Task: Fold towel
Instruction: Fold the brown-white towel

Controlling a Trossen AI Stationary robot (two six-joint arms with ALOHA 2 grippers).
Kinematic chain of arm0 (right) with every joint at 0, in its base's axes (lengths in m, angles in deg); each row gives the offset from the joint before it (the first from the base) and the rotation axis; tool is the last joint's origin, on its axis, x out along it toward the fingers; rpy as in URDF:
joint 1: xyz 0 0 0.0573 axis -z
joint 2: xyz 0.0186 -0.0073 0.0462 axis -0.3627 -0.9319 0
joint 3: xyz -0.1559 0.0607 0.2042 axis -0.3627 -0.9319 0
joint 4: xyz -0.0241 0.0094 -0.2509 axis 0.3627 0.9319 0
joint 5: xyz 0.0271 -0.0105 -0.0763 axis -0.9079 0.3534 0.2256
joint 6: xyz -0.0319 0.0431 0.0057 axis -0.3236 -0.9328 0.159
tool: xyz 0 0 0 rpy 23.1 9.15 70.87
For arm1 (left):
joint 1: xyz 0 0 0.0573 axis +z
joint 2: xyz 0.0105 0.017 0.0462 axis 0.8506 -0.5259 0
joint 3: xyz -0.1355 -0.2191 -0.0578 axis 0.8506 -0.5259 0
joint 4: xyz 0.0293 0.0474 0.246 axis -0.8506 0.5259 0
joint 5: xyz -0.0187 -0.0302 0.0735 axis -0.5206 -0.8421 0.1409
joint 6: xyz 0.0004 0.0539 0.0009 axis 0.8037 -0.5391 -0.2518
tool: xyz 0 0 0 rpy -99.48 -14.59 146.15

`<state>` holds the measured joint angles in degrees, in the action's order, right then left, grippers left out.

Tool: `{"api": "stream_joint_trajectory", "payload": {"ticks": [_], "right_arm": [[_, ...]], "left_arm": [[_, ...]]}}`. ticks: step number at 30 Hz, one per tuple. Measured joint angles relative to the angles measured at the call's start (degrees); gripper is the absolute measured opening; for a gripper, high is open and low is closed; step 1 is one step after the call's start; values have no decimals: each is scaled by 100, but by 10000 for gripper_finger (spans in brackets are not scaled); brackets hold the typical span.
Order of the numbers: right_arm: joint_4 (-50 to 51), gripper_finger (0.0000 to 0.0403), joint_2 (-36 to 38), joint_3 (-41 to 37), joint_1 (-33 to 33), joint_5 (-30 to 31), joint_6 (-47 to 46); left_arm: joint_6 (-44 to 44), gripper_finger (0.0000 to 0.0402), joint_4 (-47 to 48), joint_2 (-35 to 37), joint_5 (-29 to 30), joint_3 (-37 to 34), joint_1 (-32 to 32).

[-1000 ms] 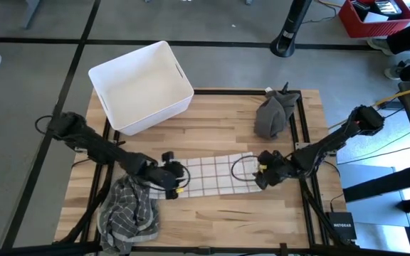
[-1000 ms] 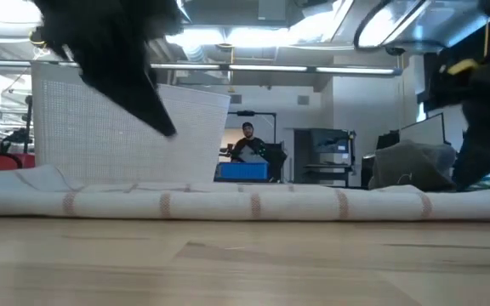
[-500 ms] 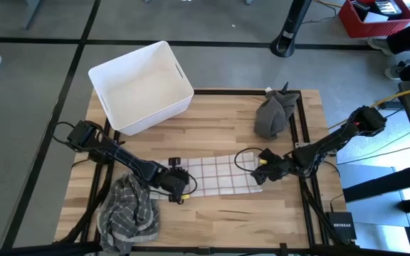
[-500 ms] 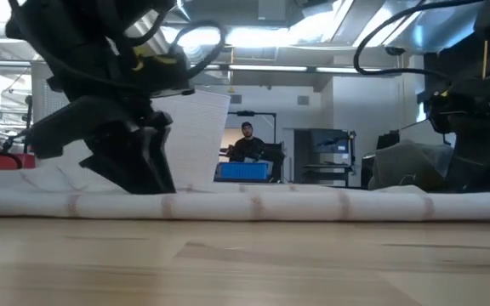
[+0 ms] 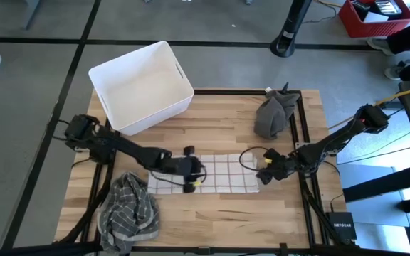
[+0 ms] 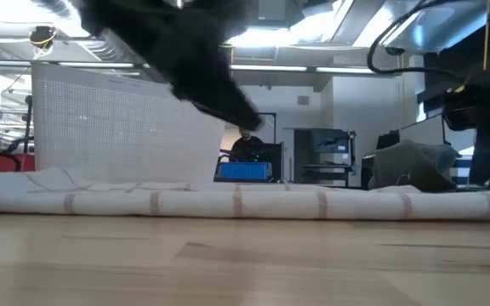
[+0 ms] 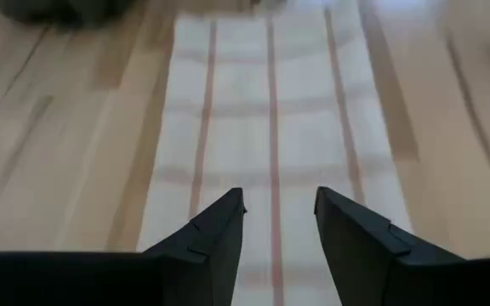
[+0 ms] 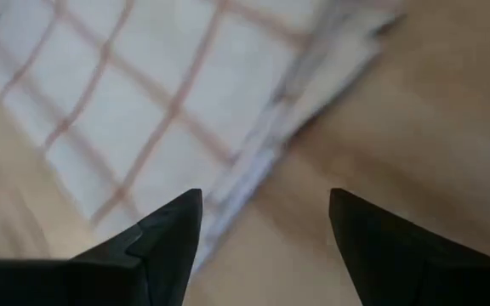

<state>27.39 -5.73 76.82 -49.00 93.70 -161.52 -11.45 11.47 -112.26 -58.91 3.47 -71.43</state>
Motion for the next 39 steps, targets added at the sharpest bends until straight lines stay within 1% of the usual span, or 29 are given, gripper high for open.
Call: {"api": "stream_joint_trajectory", "payload": {"ticks": [4,6,11,16,23,26,30,39], "right_arm": [[-36,259,-8,-18,1,153,-217],[-331,259,-81,-72,1,227,-270],[-1126,259,-257,-371,-1,257,-636],[-1514,259,-571,-507,-4,338,-964],[-2089,259,-961,-516,1,439,-1059],[-2288,250,-1083,-526,1,472,-1094],[-2408,225,-1194,-533,-4,547,-1103],[-2926,150,-1604,-535,-4,598,-911]], "left_arm": [[-21,141,-1150,-673,-430,37,299],[-87,141,-1491,-1005,-609,220,382],[-41,141,-1564,-1789,-659,688,465],[-32,141,-1709,-2379,-629,1030,422],[-154,141,-1764,-2537,-641,1092,425],[-190,141,-1773,-2541,-662,1086,443],[-199,141,-1803,-2550,-662,1081,450],[-235,141,-1893,-2561,-662,1071,452]]}}
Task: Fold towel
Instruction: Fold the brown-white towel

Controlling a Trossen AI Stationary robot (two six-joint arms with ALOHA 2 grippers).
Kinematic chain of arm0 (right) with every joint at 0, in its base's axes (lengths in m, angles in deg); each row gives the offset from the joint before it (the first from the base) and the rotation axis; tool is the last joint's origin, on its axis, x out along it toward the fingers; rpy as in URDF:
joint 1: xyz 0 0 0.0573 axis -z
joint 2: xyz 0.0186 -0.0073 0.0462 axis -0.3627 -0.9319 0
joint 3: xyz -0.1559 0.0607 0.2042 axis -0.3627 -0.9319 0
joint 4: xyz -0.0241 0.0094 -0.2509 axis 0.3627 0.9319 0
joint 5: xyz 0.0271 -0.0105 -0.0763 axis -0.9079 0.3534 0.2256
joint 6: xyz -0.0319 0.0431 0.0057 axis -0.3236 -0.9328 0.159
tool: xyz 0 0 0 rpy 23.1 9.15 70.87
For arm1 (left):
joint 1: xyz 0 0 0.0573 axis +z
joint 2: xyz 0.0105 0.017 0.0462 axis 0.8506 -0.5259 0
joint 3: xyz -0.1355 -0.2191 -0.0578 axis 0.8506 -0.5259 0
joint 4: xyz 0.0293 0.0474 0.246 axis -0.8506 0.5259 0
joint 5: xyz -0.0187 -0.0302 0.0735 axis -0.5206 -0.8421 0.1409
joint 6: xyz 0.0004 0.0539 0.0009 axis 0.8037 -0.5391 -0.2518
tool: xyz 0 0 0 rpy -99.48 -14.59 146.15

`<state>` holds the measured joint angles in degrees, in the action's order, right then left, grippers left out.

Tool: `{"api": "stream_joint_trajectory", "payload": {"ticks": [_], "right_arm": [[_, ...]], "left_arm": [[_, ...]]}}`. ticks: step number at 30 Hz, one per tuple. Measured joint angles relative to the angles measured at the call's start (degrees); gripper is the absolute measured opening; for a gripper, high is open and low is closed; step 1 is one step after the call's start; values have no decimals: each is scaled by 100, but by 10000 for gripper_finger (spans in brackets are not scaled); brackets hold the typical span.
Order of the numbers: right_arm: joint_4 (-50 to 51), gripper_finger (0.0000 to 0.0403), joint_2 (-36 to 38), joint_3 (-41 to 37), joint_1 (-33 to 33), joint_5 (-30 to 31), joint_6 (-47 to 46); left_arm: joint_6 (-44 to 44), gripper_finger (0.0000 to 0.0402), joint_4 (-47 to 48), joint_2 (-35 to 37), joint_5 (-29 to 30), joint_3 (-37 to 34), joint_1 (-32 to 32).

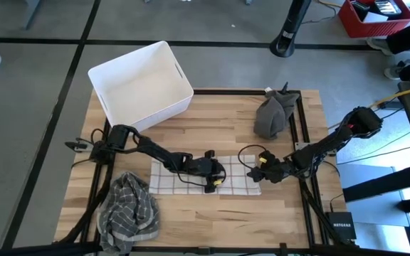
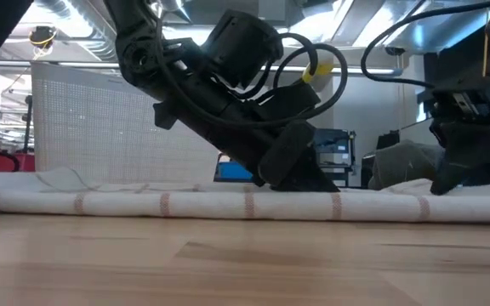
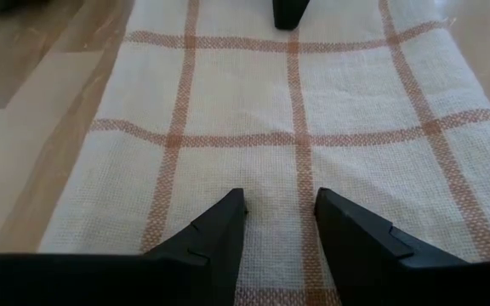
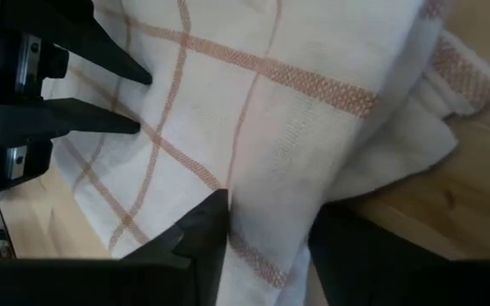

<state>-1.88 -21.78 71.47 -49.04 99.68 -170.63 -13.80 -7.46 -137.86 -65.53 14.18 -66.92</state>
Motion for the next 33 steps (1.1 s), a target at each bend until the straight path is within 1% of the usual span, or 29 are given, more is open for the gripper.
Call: {"api": "stream_joint_trajectory", "payload": {"ticks": [4,9,10,11,15,19,22,28,33], "right_arm": [[-194,112,-63,-14,0,44,298],[-341,26,-68,-15,4,75,597],[-355,17,-68,-15,4,82,625],[-383,15,-68,-17,4,89,642],[-493,33,-70,23,7,132,575],[-521,15,-20,261,7,305,546],[-605,14,-16,505,4,639,607],[-1258,28,-192,664,136,1175,686],[-1976,16,-599,802,161,1455,965]], "left_arm": [[0,141,-2,-2,1,0,0],[0,141,-9,-2,2,-4,0],[0,141,-8,-4,3,-4,0],[0,141,-11,-4,2,-4,0],[23,141,50,86,21,45,-47],[-155,141,100,86,11,138,-74],[-126,141,45,-14,9,157,-75],[-114,141,9,-52,7,162,-61],[-48,141,-165,-63,40,155,-61]]}}
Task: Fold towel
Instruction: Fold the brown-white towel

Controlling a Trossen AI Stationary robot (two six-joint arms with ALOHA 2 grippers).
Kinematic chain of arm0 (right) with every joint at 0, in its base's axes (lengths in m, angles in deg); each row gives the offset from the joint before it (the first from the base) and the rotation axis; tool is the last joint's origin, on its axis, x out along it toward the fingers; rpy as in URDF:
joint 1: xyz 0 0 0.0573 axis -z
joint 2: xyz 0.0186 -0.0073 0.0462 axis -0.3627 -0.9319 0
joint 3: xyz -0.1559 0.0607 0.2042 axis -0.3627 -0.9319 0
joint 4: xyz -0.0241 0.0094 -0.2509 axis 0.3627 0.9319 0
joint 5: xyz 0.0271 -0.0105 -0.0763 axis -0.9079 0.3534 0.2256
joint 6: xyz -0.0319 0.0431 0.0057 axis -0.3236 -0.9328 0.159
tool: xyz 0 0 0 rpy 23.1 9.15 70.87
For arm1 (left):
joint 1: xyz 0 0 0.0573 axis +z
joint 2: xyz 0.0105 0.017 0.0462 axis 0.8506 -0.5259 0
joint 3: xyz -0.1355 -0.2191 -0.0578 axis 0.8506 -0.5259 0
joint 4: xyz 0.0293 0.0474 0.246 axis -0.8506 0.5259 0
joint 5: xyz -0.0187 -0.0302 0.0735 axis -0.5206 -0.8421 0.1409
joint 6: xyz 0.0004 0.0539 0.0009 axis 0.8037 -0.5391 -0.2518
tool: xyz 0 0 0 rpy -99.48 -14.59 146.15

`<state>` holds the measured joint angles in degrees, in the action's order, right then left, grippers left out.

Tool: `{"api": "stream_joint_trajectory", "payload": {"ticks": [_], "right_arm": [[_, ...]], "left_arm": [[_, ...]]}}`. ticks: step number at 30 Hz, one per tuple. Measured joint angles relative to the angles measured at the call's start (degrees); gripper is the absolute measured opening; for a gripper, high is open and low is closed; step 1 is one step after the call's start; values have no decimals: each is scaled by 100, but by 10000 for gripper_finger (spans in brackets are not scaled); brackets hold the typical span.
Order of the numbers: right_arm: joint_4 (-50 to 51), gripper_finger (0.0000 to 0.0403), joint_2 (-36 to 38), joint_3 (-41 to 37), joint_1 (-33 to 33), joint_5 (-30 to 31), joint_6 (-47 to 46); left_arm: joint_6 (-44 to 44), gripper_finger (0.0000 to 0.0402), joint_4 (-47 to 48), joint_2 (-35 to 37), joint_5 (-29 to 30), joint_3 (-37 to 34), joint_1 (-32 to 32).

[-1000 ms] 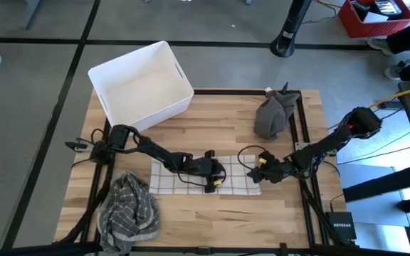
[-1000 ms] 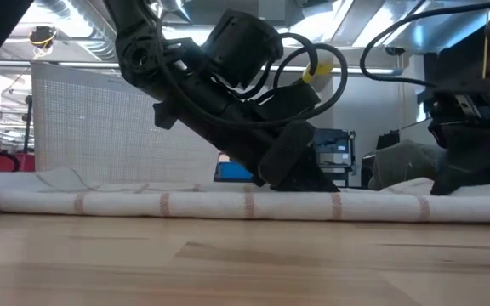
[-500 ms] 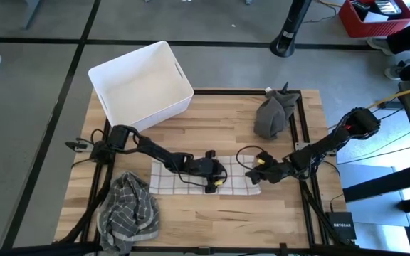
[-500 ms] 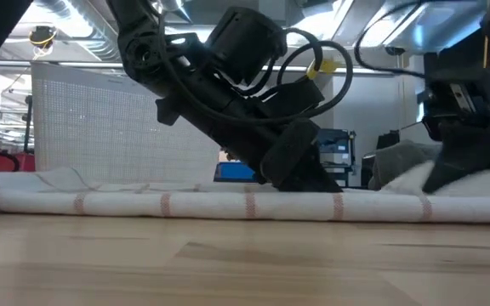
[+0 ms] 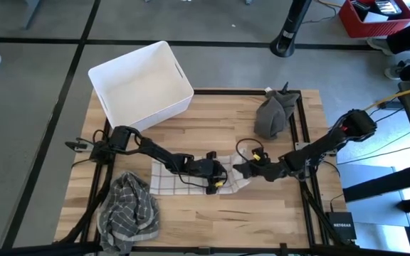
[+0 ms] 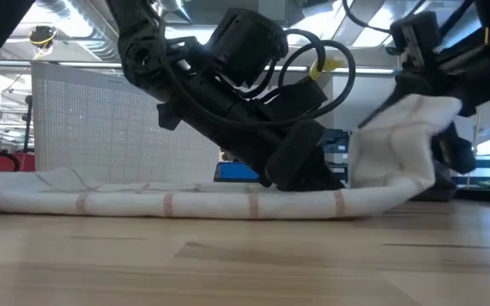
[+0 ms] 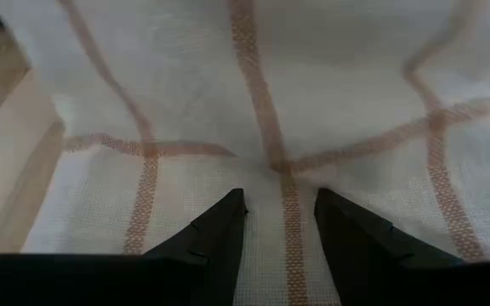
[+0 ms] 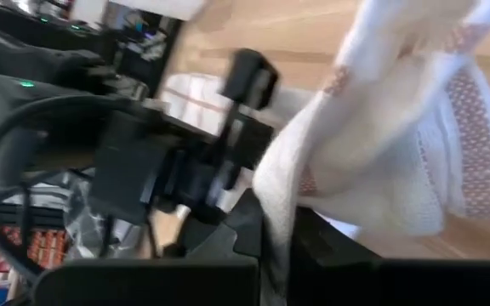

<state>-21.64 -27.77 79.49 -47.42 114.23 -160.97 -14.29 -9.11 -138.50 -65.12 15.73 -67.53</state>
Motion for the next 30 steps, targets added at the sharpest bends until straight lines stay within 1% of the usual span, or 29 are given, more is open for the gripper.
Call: {"api": "stream_joint_trajectory", "payload": {"ticks": [2,4,5,8,11,13,14,16,18,23,27,30], "right_arm": [[-121,15,-169,82,-3,49,144],[-123,17,-253,127,-6,76,203],[-109,19,-253,127,-6,100,212],[-36,20,-238,127,-6,195,354],[-49,17,-186,136,-6,191,560],[-19,17,-189,131,-6,178,639],[-13,17,-192,131,-6,164,641],[-42,19,-226,131,-6,149,655],[-37,19,-288,129,-6,128,662],[-539,17,-510,150,31,-20,680],[-622,18,-767,472,97,74,888],[-619,19,-1086,802,248,-95,1044]], "left_arm": [[120,141,15,30,35,19,0],[260,141,469,213,48,116,4],[262,141,784,382,51,178,4],[264,141,2183,969,56,364,-43],[629,141,3478,1404,62,312,-159],[930,141,3995,1486,59,143,-248],[1030,141,4051,1482,59,37,-286],[1160,141,3849,1361,102,-180,-346],[1214,141,3266,1227,139,-325,-357],[1251,141,2209,810,169,-347,-333],[1065,141,1557,637,234,-354,-329],[976,141,1243,604,339,-372,-314]]}}
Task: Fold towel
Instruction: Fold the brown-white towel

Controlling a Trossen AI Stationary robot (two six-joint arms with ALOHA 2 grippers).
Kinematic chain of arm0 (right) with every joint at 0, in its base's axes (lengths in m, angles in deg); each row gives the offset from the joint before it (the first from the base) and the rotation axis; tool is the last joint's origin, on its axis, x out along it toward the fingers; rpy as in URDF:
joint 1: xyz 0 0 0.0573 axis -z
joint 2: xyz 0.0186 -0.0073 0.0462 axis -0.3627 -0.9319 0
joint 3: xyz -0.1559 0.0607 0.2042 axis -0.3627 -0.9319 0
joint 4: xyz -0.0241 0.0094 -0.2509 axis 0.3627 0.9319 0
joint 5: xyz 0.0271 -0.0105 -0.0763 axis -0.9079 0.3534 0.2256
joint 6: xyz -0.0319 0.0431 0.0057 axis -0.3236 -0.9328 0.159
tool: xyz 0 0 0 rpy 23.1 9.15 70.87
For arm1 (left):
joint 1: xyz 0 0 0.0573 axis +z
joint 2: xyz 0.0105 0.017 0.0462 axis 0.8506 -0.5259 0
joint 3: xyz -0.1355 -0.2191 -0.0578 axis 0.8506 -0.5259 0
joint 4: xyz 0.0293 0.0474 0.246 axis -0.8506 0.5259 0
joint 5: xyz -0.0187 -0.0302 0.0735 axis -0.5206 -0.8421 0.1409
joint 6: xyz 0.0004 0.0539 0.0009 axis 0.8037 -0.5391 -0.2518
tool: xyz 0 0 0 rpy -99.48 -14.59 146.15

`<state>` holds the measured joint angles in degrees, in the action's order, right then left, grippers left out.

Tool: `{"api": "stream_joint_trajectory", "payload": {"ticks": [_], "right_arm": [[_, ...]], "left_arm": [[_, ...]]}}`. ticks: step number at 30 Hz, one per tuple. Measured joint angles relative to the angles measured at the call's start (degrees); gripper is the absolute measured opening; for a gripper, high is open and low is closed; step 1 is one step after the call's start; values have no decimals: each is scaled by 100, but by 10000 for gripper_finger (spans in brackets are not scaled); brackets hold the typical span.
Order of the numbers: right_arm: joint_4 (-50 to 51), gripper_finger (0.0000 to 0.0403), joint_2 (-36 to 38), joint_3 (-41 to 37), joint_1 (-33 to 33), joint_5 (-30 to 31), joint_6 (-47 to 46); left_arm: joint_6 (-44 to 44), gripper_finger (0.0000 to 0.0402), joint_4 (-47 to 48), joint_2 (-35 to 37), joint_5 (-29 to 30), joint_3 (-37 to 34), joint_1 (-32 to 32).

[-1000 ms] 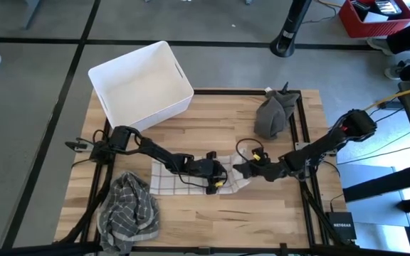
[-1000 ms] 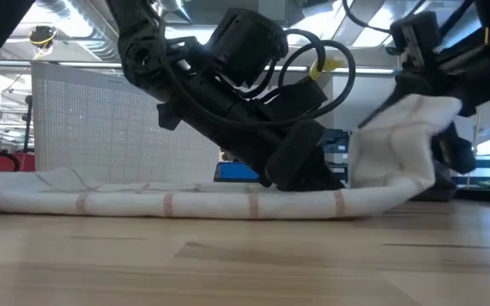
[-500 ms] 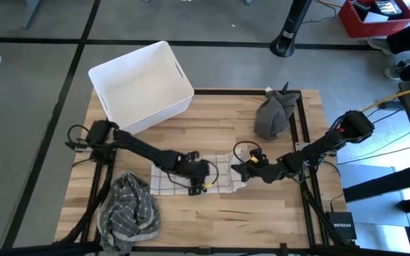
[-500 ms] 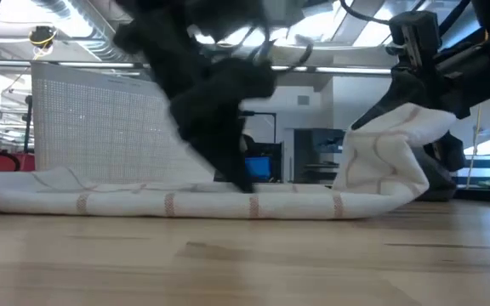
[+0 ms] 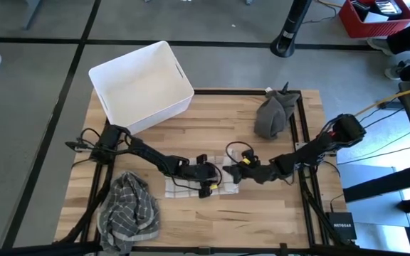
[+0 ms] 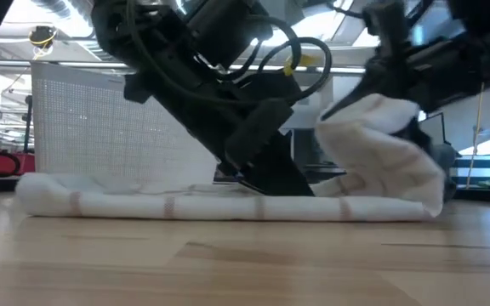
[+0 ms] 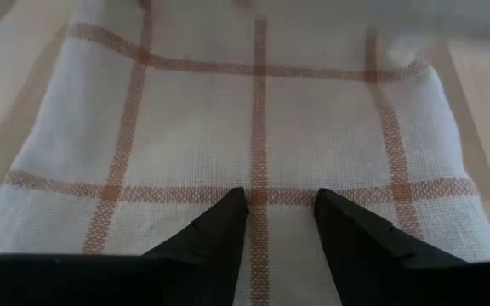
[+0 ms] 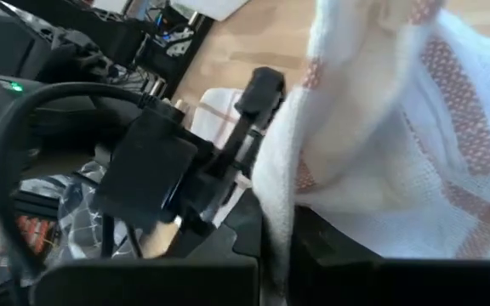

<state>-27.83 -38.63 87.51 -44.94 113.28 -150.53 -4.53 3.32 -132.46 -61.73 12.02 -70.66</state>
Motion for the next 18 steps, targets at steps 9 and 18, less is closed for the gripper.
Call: {"api": "stream_joint_trajectory", "payload": {"ticks": [9,18], "right_arm": [[-4,20,-394,544,161,-377,481],[59,20,-396,541,161,-485,480]], "left_arm": [[-87,141,2164,706,45,506,-142],[1376,141,4479,1536,349,-102,-1047]]}}
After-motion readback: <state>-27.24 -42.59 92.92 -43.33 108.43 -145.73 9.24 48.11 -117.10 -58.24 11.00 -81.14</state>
